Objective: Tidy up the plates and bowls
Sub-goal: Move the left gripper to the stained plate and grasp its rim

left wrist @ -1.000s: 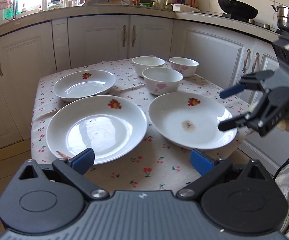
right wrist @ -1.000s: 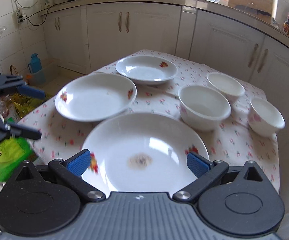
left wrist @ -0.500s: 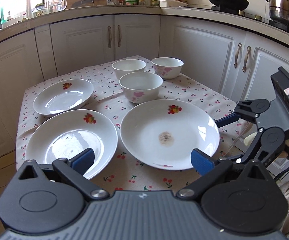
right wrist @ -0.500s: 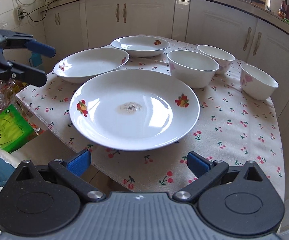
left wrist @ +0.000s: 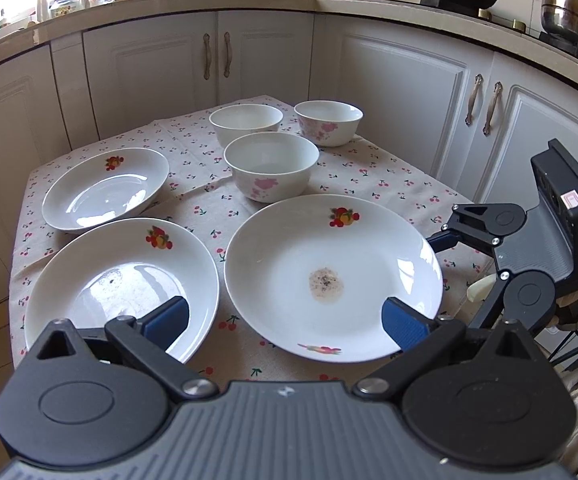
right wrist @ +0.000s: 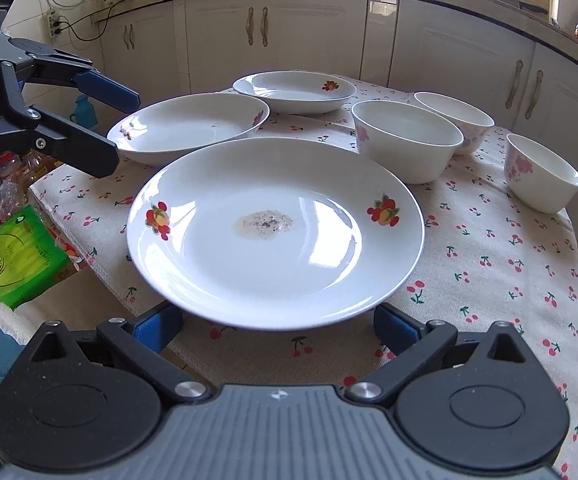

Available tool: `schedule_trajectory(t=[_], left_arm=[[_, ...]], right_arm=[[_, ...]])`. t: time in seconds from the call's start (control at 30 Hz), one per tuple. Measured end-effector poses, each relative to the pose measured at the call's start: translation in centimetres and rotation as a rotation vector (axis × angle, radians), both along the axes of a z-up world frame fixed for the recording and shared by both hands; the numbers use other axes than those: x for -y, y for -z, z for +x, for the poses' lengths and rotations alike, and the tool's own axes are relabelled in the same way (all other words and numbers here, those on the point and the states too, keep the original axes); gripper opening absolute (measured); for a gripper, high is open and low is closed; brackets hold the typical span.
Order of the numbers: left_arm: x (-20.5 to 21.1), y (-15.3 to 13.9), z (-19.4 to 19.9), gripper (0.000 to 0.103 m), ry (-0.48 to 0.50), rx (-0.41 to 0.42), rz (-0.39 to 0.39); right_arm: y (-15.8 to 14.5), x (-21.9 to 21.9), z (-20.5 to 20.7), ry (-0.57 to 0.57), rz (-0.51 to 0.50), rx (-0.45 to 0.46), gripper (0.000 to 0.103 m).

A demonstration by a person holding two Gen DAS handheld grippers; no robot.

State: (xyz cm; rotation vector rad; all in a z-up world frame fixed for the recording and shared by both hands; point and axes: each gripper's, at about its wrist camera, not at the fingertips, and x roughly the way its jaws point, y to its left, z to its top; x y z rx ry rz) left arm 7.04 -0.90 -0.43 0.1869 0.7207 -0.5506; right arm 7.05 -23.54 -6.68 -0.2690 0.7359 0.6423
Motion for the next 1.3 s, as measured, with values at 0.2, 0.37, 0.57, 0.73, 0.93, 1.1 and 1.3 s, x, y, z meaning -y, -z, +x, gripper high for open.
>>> schedule_trajectory(t=[0.2,0.37,0.57,0.73,0.93,1.1,1.3], left_arm=[[1.1,0.0,1.5,0.102,0.048,-0.011,0.009],[2.2,-0.1,3.0,0.102,0.096,-0.032,0.016],[3.4,0.0,5.2,0.102,0.123,-0.04,0.053],[3.9,0.3,6.7,0.102,0.145,-0.042,0.079],[4.6,0.6,8.0,0.102,0.173,-0.058,0.101],[5.1,1.2,9.5,0.101,0.186,-0.084,0.13],[5.4,2.4,11.5,0.089,0.202,-0.16,0.145]], right_arm=[[0.1,0.0,0.2,0.007,0.001,0.003,0.103],[0.2,0.1,0.1,0.012,0.01,0.015,0.103],[0.2,0.1,0.0,0.012,0.013,0.019,0.103],[0.2,0.0,-0.1,0.018,0.012,0.021,0.103],[0.3,0.0,-0.5,0.034,0.025,0.038,0.103],[0.3,0.0,-0.6,0.04,0.032,0.042,0.103],[0.3,-0.1,-0.5,0.038,0.03,0.038,0.103]])
